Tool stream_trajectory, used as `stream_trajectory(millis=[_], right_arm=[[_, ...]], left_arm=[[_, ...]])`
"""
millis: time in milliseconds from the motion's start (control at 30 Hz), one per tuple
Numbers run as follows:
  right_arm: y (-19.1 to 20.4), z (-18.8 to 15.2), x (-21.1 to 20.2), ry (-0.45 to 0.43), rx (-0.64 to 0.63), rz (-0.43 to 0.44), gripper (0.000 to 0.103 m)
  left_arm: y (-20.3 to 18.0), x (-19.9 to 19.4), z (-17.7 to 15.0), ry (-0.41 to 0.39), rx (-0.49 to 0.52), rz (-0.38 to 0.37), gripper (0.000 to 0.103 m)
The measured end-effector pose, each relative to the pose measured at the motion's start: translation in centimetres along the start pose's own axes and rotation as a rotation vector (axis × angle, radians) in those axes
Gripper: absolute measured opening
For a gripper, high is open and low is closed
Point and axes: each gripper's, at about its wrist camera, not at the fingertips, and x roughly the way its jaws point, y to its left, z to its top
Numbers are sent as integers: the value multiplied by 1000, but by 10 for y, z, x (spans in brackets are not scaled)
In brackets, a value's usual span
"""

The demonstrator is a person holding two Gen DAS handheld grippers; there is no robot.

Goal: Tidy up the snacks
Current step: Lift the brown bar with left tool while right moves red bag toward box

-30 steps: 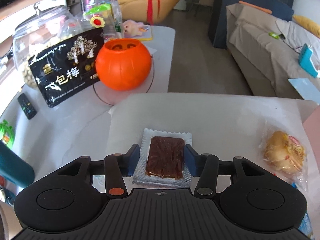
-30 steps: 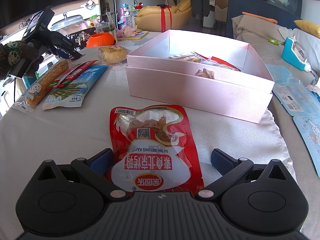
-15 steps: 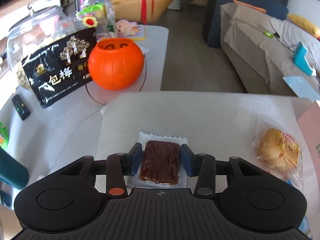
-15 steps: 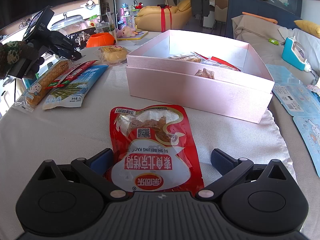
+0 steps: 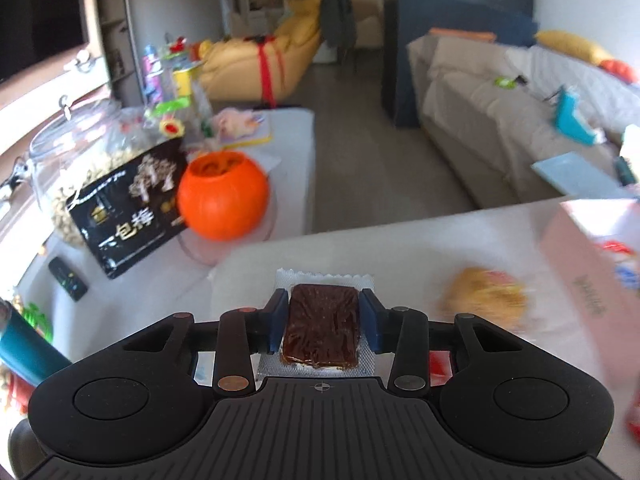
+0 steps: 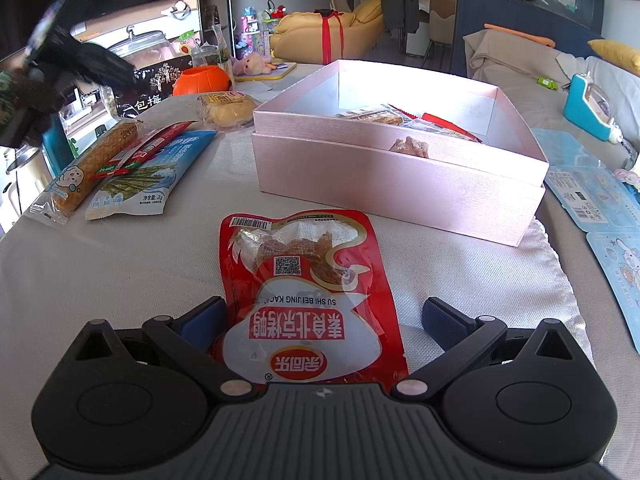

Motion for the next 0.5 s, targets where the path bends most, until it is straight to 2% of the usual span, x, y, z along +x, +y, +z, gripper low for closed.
stream_trajectory(millis=[200,367,500], right_arm=[[0,0,0,0,0,0,103],[0,0,0,1,-2,1,103],[-3,2,-1,15,-19,24,103]], left_arm=[[-58,-45,-47,44,33,-130,43],[-112,-70,-109,102,85,-318,44],[-153,-83,-148,89,117,-304,44]])
